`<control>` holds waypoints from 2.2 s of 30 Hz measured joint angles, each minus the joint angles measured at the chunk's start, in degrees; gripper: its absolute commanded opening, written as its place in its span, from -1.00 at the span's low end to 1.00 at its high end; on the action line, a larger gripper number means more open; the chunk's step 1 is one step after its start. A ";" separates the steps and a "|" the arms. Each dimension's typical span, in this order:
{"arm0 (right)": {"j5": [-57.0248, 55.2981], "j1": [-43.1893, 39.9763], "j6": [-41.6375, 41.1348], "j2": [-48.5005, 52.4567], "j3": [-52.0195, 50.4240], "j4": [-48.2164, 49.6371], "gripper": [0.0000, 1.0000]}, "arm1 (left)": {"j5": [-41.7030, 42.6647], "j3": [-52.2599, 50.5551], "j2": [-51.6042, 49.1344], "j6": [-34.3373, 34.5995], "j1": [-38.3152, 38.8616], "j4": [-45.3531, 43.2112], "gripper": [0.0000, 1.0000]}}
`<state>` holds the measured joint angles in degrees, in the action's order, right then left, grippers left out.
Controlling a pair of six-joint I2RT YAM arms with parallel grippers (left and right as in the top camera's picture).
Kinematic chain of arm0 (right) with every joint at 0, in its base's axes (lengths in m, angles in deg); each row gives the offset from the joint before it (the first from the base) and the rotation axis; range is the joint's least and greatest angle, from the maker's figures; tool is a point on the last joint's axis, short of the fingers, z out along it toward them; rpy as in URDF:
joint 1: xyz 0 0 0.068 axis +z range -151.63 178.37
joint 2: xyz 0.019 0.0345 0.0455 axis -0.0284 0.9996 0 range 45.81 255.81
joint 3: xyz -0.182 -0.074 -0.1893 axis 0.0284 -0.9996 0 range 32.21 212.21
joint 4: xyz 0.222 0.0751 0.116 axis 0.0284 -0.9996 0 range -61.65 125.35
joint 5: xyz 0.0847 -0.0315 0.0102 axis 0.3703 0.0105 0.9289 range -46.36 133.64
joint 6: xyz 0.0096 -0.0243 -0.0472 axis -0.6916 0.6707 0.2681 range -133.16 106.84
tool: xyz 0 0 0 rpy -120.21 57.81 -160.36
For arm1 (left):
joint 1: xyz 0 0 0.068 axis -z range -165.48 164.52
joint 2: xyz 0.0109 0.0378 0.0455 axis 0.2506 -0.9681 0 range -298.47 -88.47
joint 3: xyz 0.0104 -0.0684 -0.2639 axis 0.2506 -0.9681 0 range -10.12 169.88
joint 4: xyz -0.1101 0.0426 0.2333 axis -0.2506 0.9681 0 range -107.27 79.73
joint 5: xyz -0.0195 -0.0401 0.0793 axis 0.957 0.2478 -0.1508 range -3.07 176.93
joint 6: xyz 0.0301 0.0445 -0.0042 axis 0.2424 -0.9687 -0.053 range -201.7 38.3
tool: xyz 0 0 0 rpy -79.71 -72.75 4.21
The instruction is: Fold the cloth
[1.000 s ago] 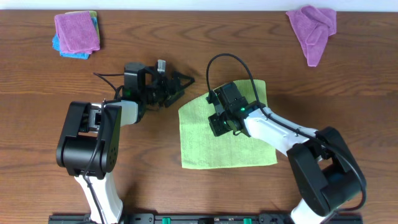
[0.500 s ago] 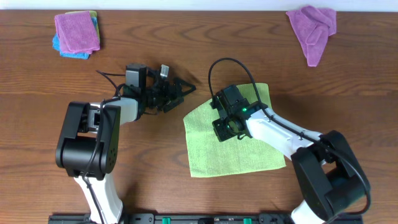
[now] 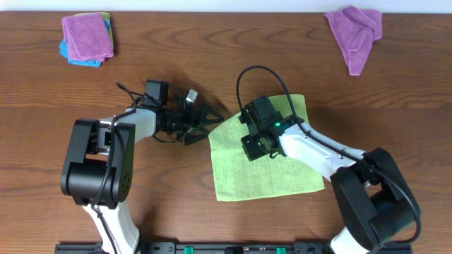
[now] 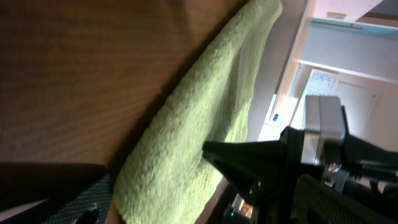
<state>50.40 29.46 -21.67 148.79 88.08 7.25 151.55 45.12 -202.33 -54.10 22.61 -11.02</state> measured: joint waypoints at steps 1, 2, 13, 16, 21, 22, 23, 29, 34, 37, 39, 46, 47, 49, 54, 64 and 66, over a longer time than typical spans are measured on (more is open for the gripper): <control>0.00 0.00 0.00 0.00 0.00 0.00 -0.97 | 0.07 0.00 0.11 -0.81 -0.13 1.05 0.91; 0.00 0.00 -0.02 0.00 0.02 0.00 -0.97 | 0.15 0.00 0.15 -1.36 -0.22 1.75 0.91; -0.11 0.00 0.00 0.02 0.26 -0.24 -0.97 | 0.13 0.13 0.57 -3.54 -0.24 6.80 0.91; -0.22 0.00 0.00 0.04 0.33 -0.35 -0.97 | -0.57 0.13 0.83 -2.03 0.52 6.03 0.91; -0.24 0.00 -0.02 0.04 0.33 -0.35 -0.98 | -2.03 -0.13 0.83 3.28 4.33 -0.46 0.91; -0.24 0.00 -0.02 0.04 0.33 -0.37 -0.97 | -2.51 -0.17 0.83 4.57 5.09 -1.84 0.91; -0.26 0.00 0.00 0.04 0.33 -0.37 -0.97 | -3.30 -0.17 0.83 6.01 5.75 -2.99 0.91; -0.28 0.00 -0.02 0.04 0.35 -0.42 -0.97 | -5.79 -0.15 1.14 12.15 6.99 -5.11 0.91; -0.46 0.00 0.00 0.04 0.44 -0.74 -0.97 | -9.38 -0.31 1.09 16.65 7.45 -12.00 0.91; -0.57 0.00 0.00 0.04 0.44 -0.83 -0.97 | -12.24 -0.48 0.90 19.69 7.43 -16.76 0.91; -0.61 0.00 -0.02 0.04 0.48 -1.01 -0.97 | -13.75 -0.52 0.63 21.59 7.43 -19.08 0.91; -0.85 0.00 0.00 0.04 0.61 -1.51 -0.98 | -17.07 -0.68 -0.04 27.78 7.43 -24.81 0.91; -0.85 0.00 0.00 0.04 0.63 -1.53 -0.97 | -17.11 -0.74 -0.13 28.39 7.43 -25.27 0.91; -0.85 0.00 0.02 0.04 0.63 -1.53 -0.97 | -17.14 -0.85 -0.26 29.46 7.43 -26.12 0.91; -0.92 0.00 0.39 0.04 0.72 -1.88 -0.97 | -16.96 -1.22 -0.50 29.22 7.32 -27.80 0.91; -4.39 -0.46 2.29 -4.33 2.62 -6.62 -0.97 | -14.32 -1.27 -0.90 21.92 5.09 -27.82 0.92; -5.11 -0.48 2.60 -7.26 2.82 -6.47 -0.97 | -13.77 -1.27 -0.92 20.61 5.03 -27.65 0.92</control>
<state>45.29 28.98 -19.07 141.53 90.90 0.78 137.78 43.86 -203.25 -33.49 27.64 -38.67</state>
